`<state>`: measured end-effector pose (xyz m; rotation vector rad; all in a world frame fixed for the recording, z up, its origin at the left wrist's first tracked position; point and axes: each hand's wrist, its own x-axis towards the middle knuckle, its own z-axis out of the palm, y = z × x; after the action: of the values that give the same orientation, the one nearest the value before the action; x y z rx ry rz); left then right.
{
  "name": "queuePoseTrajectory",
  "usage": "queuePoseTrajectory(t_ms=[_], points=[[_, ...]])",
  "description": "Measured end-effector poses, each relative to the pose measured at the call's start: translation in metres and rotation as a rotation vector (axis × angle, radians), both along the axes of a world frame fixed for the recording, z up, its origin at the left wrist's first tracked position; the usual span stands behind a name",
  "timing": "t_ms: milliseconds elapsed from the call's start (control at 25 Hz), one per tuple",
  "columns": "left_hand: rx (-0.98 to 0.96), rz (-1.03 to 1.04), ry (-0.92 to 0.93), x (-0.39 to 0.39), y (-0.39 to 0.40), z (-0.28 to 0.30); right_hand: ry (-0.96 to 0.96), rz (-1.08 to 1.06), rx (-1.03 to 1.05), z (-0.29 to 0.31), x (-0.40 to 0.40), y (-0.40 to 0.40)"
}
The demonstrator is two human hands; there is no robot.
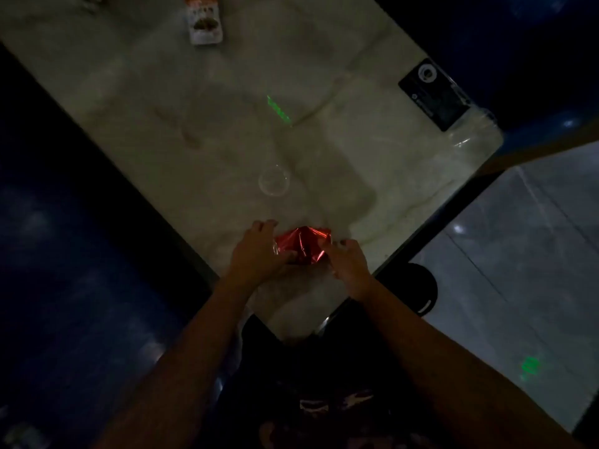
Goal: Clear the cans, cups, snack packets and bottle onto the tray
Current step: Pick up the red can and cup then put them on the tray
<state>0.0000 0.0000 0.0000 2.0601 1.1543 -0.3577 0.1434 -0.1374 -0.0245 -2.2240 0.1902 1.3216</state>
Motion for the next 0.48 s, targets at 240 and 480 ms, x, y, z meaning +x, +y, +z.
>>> queuePoseTrajectory(t_ms=[240,480], points=[[0.037,-0.397,0.213,0.023,-0.014,-0.014,-0.015,-0.030,0.028,-0.008,0.003,0.006],[-0.067,-0.175,0.063,0.014,-0.009,-0.009,0.065,-0.124,0.170,0.014,0.017,0.014]])
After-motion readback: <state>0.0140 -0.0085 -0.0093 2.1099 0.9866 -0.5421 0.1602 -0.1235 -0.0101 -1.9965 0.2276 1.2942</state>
